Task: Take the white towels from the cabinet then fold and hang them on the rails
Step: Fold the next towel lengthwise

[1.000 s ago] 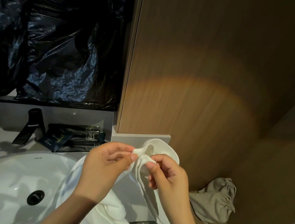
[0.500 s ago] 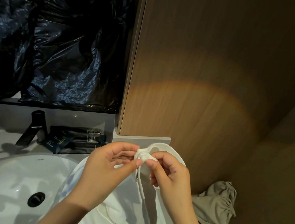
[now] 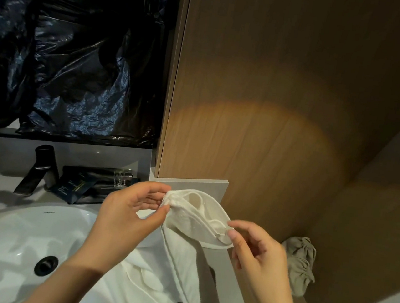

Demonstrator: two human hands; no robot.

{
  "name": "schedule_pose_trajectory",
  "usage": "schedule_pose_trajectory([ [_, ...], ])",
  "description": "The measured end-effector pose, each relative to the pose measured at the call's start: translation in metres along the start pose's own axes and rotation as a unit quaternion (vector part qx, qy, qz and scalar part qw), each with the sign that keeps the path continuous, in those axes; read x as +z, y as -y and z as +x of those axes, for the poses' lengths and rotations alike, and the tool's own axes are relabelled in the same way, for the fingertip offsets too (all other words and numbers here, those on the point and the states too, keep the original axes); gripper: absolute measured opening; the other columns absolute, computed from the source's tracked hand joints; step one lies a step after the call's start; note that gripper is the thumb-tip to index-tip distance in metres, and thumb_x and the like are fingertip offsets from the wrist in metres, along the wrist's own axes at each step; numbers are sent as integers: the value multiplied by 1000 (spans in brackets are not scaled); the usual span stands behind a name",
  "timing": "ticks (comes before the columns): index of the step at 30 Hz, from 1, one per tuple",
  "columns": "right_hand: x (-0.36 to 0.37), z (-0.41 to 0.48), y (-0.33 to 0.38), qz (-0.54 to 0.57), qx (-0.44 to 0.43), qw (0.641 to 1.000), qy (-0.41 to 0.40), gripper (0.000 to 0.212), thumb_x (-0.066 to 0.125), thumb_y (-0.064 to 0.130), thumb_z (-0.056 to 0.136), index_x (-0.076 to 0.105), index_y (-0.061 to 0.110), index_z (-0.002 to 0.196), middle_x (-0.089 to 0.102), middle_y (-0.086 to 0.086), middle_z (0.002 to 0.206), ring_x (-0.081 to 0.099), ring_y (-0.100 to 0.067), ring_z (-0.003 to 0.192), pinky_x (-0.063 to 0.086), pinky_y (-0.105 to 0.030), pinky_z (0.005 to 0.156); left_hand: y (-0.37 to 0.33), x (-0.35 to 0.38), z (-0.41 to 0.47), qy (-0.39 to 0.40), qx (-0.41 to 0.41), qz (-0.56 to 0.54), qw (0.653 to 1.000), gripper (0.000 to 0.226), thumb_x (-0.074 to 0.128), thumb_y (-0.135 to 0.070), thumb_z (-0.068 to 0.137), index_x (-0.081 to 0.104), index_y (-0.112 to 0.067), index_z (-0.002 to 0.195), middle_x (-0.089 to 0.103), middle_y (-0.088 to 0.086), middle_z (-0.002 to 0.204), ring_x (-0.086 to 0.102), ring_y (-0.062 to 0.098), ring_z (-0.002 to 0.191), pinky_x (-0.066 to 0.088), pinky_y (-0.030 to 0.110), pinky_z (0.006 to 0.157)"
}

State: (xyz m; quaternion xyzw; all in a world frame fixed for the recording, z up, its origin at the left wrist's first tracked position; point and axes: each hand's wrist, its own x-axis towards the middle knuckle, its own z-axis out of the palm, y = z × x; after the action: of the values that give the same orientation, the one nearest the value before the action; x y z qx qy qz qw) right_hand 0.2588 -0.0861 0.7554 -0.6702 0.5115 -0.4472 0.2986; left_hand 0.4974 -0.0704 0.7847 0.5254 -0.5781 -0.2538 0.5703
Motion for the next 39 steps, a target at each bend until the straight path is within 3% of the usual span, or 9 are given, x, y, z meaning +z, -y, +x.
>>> schedule_pose_trajectory([
  [4,2,-3,-10,-132,-67,989,-11,9,64,40,88,71,39,94,60,19,96,58,-8,96,46,-16,72,7,-2,-1,-5,-1,-11,1000,31,75,2,76,72,-21,97,73,-8,87,69,9,80,55,18,78],
  [9,15,2,-21,-210,-69,972,76,29,62,55,86,63,43,113,34,30,135,22,10,133,24,-4,97,6,-4,0,0,7,-5,1000,32,75,1,76,72,-22,99,73,-10,89,69,8,82,54,17,78],
  [12,12,8,-23,-263,-79,956,105,40,56,63,86,61,42,120,32,27,142,17,12,132,23,-16,107,7,-6,0,-4,8,-1,1000,34,75,1,76,71,-25,98,73,-12,88,69,7,81,54,15,77],
  [16,-3,13,-24,-345,-84,932,69,43,50,64,87,65,38,119,51,17,134,41,-5,127,42,-32,104,9,-10,2,-22,8,8,1000,37,74,3,76,71,-27,97,73,-12,89,69,6,81,53,13,76],
  [20,-9,14,-23,-361,-89,928,35,35,54,59,90,66,37,115,54,18,129,42,-6,124,41,-27,98,10,-8,6,-21,5,2,1000,36,74,4,77,71,-26,98,73,-10,88,69,8,81,54,15,77],
  [27,-12,27,-16,-283,-120,940,148,23,50,36,100,72,32,102,40,28,129,29,8,126,26,-9,100,8,-7,11,-17,10,9,1000,35,74,1,78,70,-27,98,72,-11,89,69,7,82,54,15,77],
  [31,-14,38,-12,-302,-104,931,177,15,59,35,95,73,30,97,49,18,130,37,1,123,41,-24,103,6,-4,14,-12,15,5,1000,33,73,2,78,70,-23,99,72,-9,87,69,7,80,54,13,75],
  [36,-29,34,-1,-302,-269,915,-14,15,60,22,91,75,19,94,64,10,109,50,-9,106,45,-19,84,6,-2,31,-38,-12,-8,999,27,72,1,81,70,-18,100,72,-3,86,68,5,75,53,12,72],
  [39,-35,28,2,-286,-322,902,-26,16,62,9,89,74,16,98,68,9,105,60,-11,93,52,-24,76,5,1,42,-42,-24,-30,998,27,71,2,81,70,-18,99,72,-1,85,67,4,73,52,11,70],
])
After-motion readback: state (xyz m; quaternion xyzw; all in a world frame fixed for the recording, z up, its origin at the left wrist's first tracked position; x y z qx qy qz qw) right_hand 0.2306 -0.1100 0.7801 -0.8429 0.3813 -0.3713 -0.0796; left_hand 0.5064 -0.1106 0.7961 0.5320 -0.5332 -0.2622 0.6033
